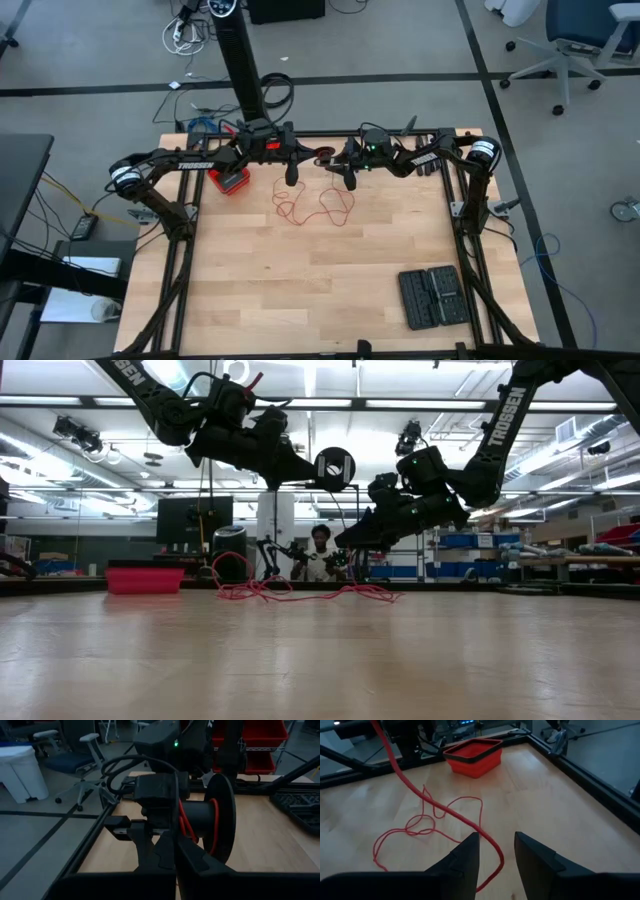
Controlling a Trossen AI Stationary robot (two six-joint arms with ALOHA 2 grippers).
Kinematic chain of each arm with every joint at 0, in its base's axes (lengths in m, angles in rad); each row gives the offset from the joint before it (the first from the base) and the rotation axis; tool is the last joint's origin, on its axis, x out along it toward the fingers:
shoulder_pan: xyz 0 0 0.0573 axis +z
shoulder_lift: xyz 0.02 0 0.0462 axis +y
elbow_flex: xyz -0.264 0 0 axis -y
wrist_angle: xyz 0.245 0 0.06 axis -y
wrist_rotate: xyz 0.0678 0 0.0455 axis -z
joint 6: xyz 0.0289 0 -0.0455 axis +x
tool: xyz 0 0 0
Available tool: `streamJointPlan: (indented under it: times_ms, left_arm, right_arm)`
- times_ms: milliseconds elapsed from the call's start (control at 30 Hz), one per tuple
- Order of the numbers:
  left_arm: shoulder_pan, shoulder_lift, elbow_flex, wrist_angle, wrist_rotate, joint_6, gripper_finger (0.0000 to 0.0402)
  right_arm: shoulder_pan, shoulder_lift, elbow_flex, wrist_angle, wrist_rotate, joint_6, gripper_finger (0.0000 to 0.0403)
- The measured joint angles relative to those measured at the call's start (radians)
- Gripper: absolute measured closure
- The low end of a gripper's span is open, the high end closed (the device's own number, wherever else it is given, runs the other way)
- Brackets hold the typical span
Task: Coil cords
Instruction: Coil the wire to the spool
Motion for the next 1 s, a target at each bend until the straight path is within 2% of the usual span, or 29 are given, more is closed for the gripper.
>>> streamJointPlan:
  times_ms: [267, 533, 633, 1000]
  left_arm:
    - [-0.001, 0.0, 0.0, 0.013, 0.0, -0.004, 0.0401]
    - [0.0, 0.0, 0.0, -0.015, -0.001, -0.006, 0.0401]
    - [-0.001, 0.0, 0.0, -0.047, -0.025, -0.003, 0.0401]
    - [0.001, 0.0, 0.0, -0.069, -0.045, 0.002, 0.0401]
  right_arm:
    - [0.0, 0.0, 0.0, 0.018, 0.015, -0.014, 0.0295]
    - [-0.001, -0.006, 0.0, -0.014, 0.013, -0.028, 0.0373]
    - [-0.011, -0.02, 0.0, -0.022, -0.039, -0.032, 0.0397]
    - [-0.023, -0.031, 0.0, -0.044, -0.08, -0.011, 0.037]
